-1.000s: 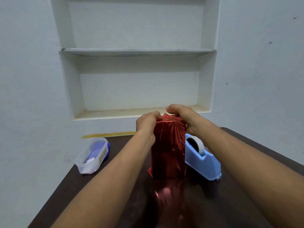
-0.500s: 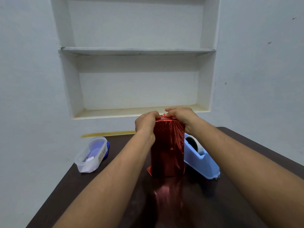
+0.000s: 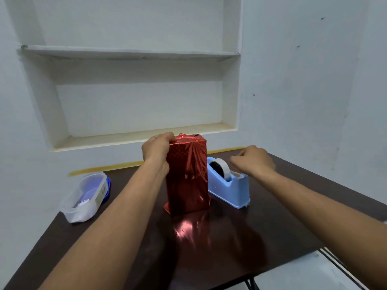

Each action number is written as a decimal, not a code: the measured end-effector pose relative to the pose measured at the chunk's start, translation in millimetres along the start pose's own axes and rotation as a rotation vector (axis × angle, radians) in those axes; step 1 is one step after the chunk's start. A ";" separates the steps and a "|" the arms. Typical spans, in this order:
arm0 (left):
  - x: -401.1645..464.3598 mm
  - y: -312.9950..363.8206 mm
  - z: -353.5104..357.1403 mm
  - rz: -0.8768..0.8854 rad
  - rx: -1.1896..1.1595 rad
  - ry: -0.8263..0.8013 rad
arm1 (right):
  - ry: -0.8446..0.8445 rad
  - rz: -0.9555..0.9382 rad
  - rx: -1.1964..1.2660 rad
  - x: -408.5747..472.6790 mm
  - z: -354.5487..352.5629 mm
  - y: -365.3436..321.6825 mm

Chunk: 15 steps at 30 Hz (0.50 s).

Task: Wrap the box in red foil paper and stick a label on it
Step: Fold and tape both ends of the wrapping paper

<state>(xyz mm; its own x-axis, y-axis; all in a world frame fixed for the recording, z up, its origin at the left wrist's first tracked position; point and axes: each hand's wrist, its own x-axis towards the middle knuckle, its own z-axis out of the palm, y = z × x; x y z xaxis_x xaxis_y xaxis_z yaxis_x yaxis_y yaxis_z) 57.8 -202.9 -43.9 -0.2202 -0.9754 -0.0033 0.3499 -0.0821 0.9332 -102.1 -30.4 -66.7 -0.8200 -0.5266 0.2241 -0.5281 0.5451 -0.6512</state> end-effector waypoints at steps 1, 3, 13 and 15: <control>0.9 -0.8 0.2 0.001 0.004 -0.003 | -0.084 0.062 -0.016 2.0 -3.0 4.4; 2.3 -0.5 -0.8 0.008 0.009 -0.006 | -0.289 0.210 0.053 6.8 -4.3 10.4; 1.7 0.1 -1.6 0.018 0.006 -0.037 | -0.678 0.447 0.480 31.6 -7.3 6.4; 1.7 0.2 -2.0 0.022 0.003 -0.034 | -0.669 0.451 0.619 29.7 -10.0 3.7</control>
<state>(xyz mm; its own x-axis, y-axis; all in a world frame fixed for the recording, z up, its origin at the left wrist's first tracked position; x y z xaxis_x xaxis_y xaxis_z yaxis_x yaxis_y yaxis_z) 59.3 -205.0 -44.5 -0.2436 -0.9694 0.0292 0.3520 -0.0603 0.9340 -130.6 -37.5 -55.2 -0.5223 -0.7161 -0.4630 0.1626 0.4494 -0.8784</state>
